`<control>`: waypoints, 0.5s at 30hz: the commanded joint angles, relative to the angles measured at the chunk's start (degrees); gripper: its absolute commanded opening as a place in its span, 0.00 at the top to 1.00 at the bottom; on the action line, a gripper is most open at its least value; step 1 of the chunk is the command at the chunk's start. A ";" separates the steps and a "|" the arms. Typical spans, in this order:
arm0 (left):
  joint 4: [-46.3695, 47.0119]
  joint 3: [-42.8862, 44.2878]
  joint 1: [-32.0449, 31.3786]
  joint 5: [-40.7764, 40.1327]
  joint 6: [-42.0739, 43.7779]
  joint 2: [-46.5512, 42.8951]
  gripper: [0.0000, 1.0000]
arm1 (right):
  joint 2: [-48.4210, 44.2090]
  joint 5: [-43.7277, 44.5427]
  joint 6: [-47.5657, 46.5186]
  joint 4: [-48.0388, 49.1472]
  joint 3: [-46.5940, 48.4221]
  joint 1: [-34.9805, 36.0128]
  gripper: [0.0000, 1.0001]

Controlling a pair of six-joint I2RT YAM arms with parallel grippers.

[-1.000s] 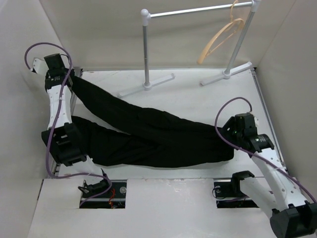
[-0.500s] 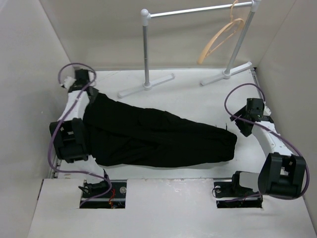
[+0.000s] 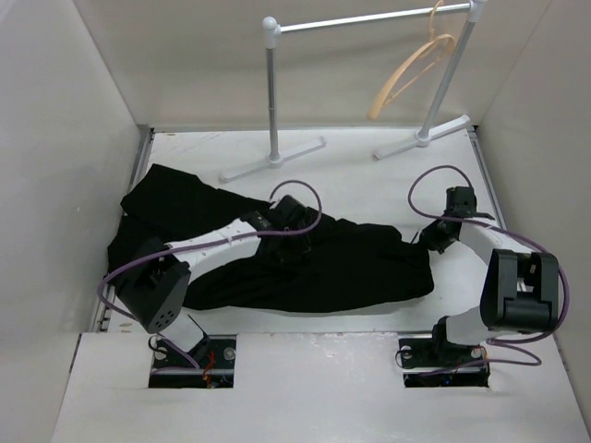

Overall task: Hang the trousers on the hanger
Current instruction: Flatten out the trousers at the center of the board.

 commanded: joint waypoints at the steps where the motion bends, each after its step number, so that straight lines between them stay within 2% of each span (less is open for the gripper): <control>1: -1.83 -5.70 -1.60 1.31 -0.84 -0.70 0.62 | 1.02 -3.88 1.73 7.21 2.84 -1.60 0.89; 3: -2.09 -9.04 -1.86 -1.41 -0.93 -2.72 0.62 | -2.48 -2.31 1.82 15.01 2.75 -2.05 0.93; 8: -5.51 -12.39 -1.78 -7.13 -0.76 -5.45 0.62 | -11.80 0.86 1.47 32.25 2.92 -1.52 0.94; 12: -6.40 -12.13 -2.56 -8.63 -1.46 -6.85 0.61 | -14.36 1.92 1.82 37.54 1.44 -1.52 0.94; 15: -6.23 -10.91 -2.74 -9.16 -2.16 -7.47 0.59 | -10.51 2.36 2.60 38.08 0.99 -2.66 0.90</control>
